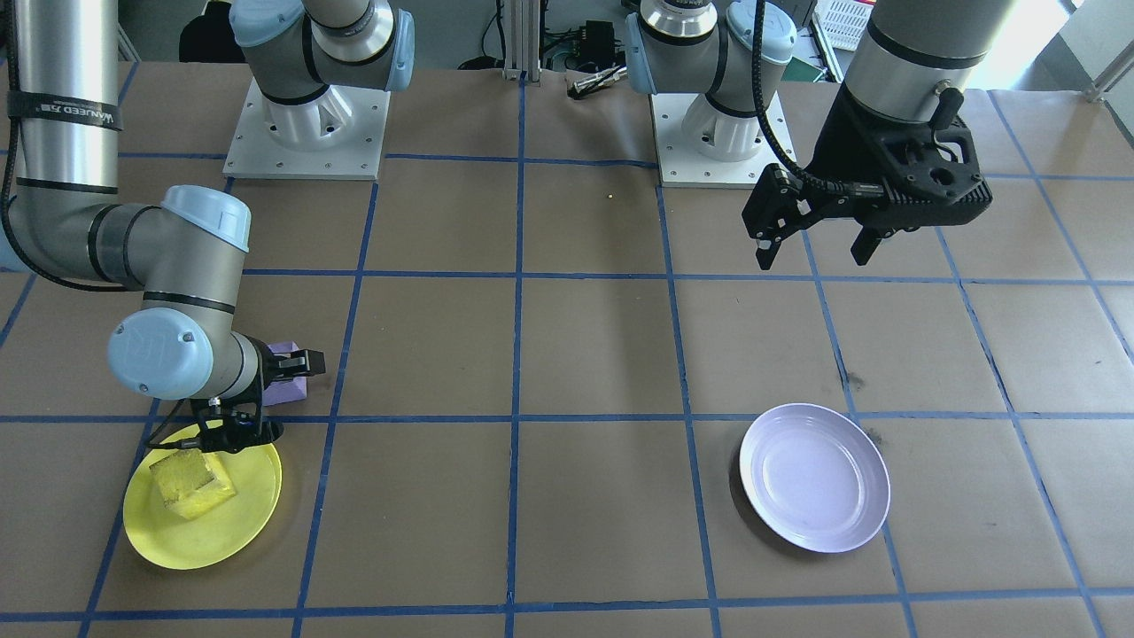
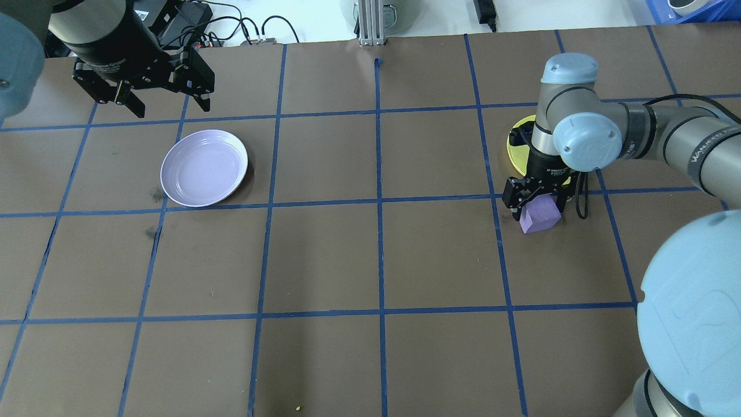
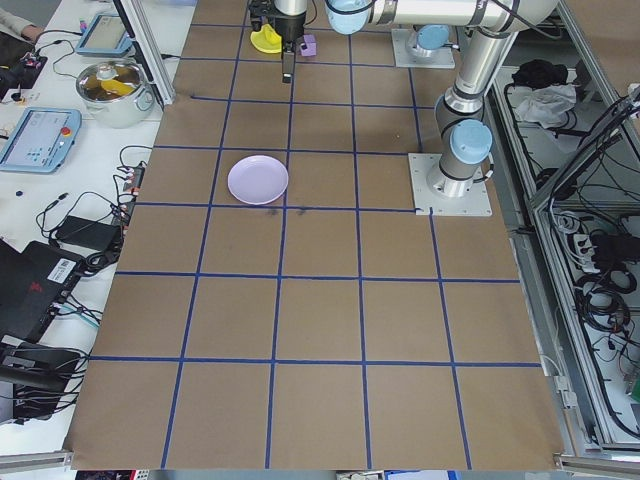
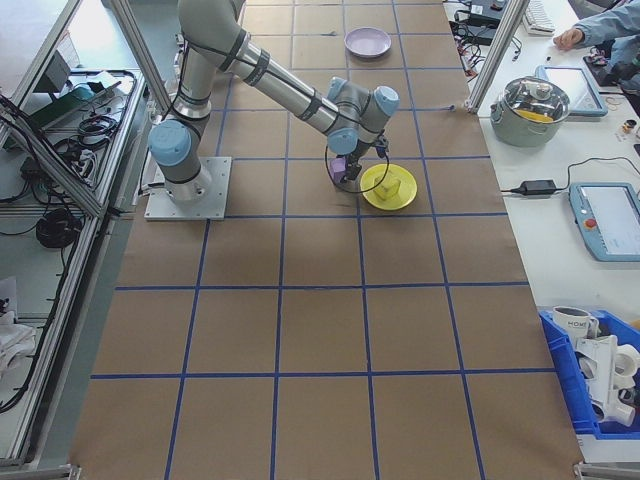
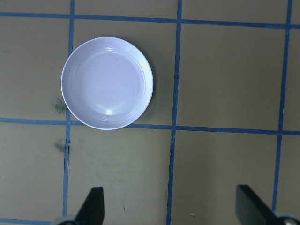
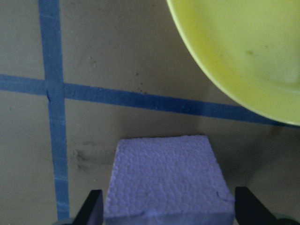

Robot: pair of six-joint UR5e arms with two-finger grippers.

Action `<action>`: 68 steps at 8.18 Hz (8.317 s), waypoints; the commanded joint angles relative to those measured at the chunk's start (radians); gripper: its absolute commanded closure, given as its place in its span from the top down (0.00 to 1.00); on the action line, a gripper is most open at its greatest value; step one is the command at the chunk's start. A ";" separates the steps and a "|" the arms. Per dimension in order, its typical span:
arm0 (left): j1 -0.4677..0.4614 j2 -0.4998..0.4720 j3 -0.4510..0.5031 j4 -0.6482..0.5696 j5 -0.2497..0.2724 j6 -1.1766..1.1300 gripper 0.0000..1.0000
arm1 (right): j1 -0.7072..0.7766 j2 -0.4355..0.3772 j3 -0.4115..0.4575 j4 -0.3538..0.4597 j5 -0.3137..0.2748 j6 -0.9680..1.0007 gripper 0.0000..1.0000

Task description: Sort blocks by color into plates

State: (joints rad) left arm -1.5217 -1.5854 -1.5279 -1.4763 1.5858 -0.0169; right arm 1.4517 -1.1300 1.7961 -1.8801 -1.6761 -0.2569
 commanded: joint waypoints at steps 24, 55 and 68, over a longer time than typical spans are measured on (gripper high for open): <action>0.000 -0.002 0.000 0.007 -0.001 0.005 1.00 | 0.624 0.115 -0.271 -0.074 0.342 0.771 1.00; -0.193 -0.467 -0.201 0.200 -0.113 -0.532 0.37 | 0.111 -0.516 -0.228 0.492 0.069 0.395 1.00; 0.149 -0.419 0.129 0.037 0.036 0.217 0.00 | 0.111 -0.517 -0.227 0.490 0.076 0.395 1.00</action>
State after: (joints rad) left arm -1.4187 -1.9589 -1.4008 -1.4831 1.6183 0.0882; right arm 1.5631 -1.6490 1.5693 -1.3898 -1.5994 0.1381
